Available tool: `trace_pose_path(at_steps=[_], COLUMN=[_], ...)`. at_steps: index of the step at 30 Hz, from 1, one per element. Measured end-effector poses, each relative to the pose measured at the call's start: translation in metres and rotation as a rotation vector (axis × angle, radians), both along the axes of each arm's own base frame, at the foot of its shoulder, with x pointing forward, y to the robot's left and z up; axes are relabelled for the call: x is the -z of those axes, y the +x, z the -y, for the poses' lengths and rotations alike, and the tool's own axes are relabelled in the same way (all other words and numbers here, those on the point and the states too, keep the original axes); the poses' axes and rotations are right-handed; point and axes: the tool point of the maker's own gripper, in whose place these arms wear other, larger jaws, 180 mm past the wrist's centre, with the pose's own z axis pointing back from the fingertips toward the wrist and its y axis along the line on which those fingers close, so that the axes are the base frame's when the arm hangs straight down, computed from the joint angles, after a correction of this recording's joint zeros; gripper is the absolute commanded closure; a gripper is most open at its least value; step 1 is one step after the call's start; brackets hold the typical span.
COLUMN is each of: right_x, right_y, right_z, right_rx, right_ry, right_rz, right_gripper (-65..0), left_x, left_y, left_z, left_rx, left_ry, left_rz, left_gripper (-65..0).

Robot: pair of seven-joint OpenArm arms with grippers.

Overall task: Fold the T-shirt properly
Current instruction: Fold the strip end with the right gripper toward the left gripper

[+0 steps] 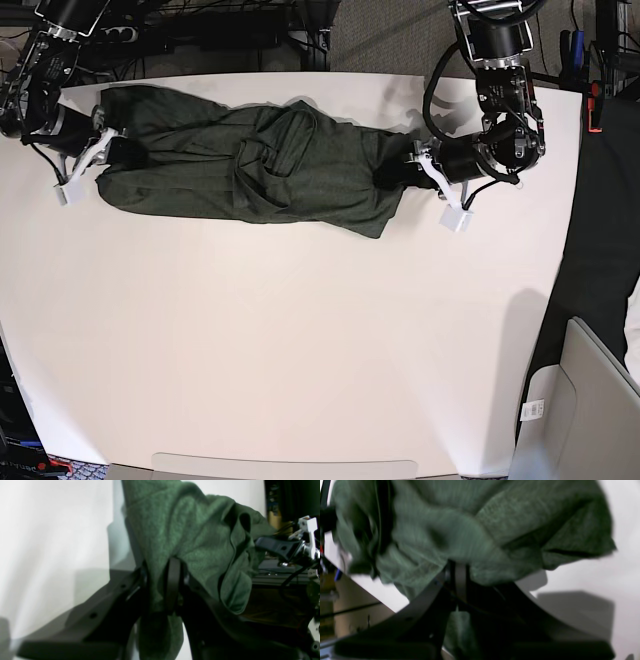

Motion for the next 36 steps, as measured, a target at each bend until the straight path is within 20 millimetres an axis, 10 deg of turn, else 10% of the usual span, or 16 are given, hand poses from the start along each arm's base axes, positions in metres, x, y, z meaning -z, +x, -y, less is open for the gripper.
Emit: trace_pose_path(at_steps=[8, 14, 20, 36], right_x=[-0.031, -0.072, -0.071, -0.107], right_y=[0.013, 0.023, 0.018, 0.032], right_z=[-0.016, -0.096, -0.157, -0.282], right_rx=[-0.012, -0.199, -0.348, -0.529], right_ry=[0.086, 0.116, 0.176, 0.313], right_rz=[0.119, 0.276, 0.265, 0.358], right_gripper=[-5.7, -5.8, -5.9, -6.0], left_x=[0.0, -0.001, 0.001, 0.005], left_y=[0.0, 0.0, -0.002, -0.016], left_z=[0.009, 0.011, 0.011, 0.015], left_rx=[-0.014, -0.015, -0.021, -0.071], left_ry=[-0.029, -0.038, -0.041, -0.091], left_rz=[0.006, 0.008, 0.005, 0.019], left_gripper=[-4.7, -4.7, -4.7, -4.7])
